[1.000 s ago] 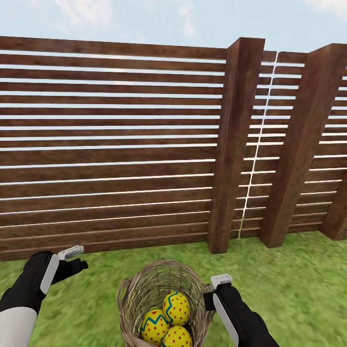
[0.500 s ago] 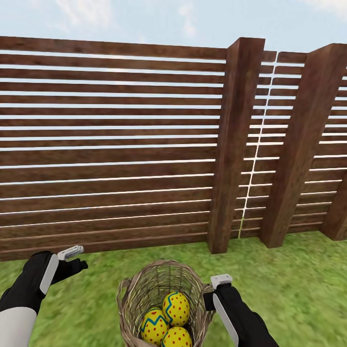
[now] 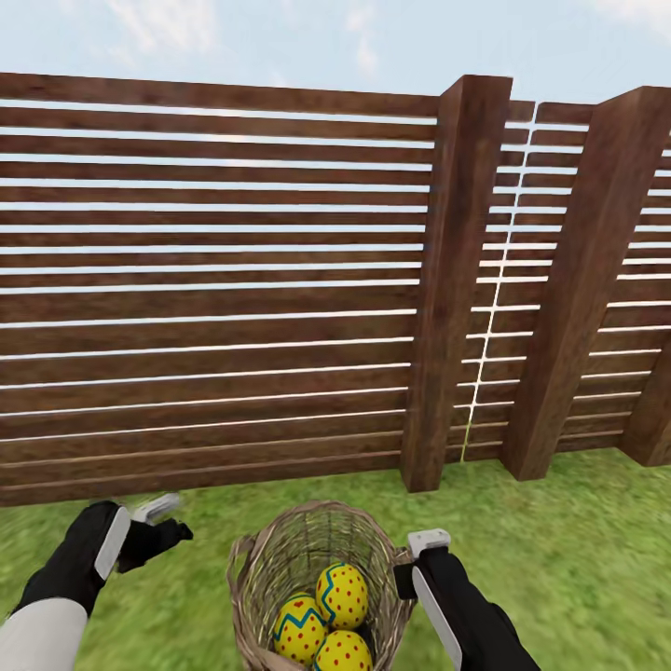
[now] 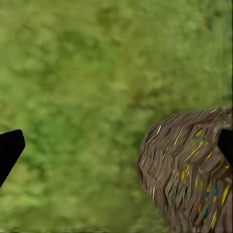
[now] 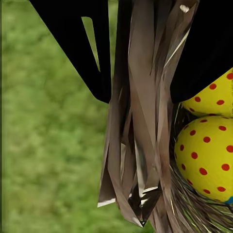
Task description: Take the three Easter eggs out of the wicker basket on the lawn in the garden, then place them on the lawn next to a single tree (choose any tree) so that all three eggs are next to the same tree and none are left in the basket.
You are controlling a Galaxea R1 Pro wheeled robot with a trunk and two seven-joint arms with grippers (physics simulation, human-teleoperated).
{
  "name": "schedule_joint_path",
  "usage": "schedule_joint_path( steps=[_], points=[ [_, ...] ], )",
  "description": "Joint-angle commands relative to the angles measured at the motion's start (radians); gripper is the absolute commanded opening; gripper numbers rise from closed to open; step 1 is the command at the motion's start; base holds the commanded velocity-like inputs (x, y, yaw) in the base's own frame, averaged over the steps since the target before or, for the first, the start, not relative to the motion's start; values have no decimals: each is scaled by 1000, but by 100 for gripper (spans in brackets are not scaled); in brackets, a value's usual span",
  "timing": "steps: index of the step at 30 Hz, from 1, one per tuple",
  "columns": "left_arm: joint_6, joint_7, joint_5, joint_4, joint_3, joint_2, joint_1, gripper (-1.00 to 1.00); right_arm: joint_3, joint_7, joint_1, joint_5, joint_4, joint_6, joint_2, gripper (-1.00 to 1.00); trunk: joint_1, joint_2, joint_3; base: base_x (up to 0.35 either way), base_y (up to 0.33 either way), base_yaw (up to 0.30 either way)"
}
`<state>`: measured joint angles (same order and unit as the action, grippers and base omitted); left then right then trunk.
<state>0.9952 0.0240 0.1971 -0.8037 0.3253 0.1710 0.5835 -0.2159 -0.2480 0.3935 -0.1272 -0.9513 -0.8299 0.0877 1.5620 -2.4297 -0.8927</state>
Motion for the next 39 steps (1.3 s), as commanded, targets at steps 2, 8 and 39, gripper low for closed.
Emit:
schedule_joint_path(
  steps=[2, 8, 39],
  points=[
    [-26, 56, 7, 38, 3, -4, 1, 100, -2, -9, 1, -17, -2, -2, -1, -100, -8, 14, 5, 0, 0, 0],
    [-131, 72, 11, 123, 3, -33, 1, 100, 1, -11, 1, -17, -72, -6, -29, -100, -31, 56, 24, 0, 0, 0],
    [-272, 81, 8, 259, 25, -35, 1, 100, 199, -33, -1, -27, -53, -32, -133, -100, -66, 119, 56, 0, -65, -181]
  ],
)
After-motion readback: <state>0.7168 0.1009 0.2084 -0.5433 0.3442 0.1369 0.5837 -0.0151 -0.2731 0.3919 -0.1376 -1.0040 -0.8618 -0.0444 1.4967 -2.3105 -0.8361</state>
